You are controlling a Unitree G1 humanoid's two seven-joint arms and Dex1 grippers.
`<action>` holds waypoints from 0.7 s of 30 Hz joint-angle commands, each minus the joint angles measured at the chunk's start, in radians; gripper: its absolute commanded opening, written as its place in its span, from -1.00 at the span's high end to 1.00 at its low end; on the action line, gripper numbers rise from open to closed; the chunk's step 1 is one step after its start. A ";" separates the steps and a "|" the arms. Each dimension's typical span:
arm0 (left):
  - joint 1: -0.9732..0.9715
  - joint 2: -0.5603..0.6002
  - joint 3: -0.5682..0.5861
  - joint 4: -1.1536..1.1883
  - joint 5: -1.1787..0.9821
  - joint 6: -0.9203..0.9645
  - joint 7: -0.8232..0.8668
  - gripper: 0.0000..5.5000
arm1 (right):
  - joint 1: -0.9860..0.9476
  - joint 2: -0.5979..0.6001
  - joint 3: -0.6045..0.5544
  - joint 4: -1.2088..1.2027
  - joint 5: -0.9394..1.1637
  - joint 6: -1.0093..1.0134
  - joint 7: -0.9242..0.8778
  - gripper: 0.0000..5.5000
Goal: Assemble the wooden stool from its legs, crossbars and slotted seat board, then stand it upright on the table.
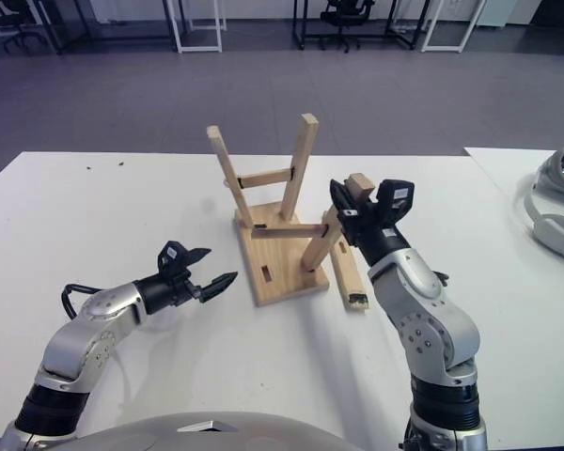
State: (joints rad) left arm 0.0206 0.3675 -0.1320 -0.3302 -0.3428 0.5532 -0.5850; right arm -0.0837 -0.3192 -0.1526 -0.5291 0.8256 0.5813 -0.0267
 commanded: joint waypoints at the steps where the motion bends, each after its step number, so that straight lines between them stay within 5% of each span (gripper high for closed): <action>1: 0.004 0.027 0.025 0.017 0.004 -0.021 -0.011 -0.73 | -0.121 -0.038 -0.087 -0.079 0.055 -0.020 0.021 0.18; 5: 0.003 0.040 0.040 0.036 0.006 -0.035 -0.015 -0.73 | -0.286 -0.139 -0.267 -0.022 0.196 -0.022 0.010 -0.08; 7: -0.002 0.044 0.036 0.049 0.015 -0.044 -0.016 -0.73 | -0.274 -0.153 -0.267 0.069 0.143 -0.011 0.012 -0.22; 10: -0.011 0.044 0.041 0.060 0.013 -0.050 -0.014 -0.73 | -0.125 -0.148 -0.174 0.201 0.026 0.047 0.039 -0.41; 15: -0.018 0.033 0.057 0.079 0.020 -0.062 0.008 -0.73 | 0.068 -0.121 0.026 0.432 -0.152 0.076 0.185 -0.41; 21: -0.031 0.034 0.052 0.094 0.029 -0.064 0.013 -0.73 | 0.100 -0.105 0.123 0.524 -0.293 0.083 0.236 -0.41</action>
State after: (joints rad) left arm 0.0014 0.3952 -0.0781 -0.2419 -0.3288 0.4926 -0.5778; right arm -0.0032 -0.4225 -0.0725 -0.0508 0.5873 0.6261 0.2154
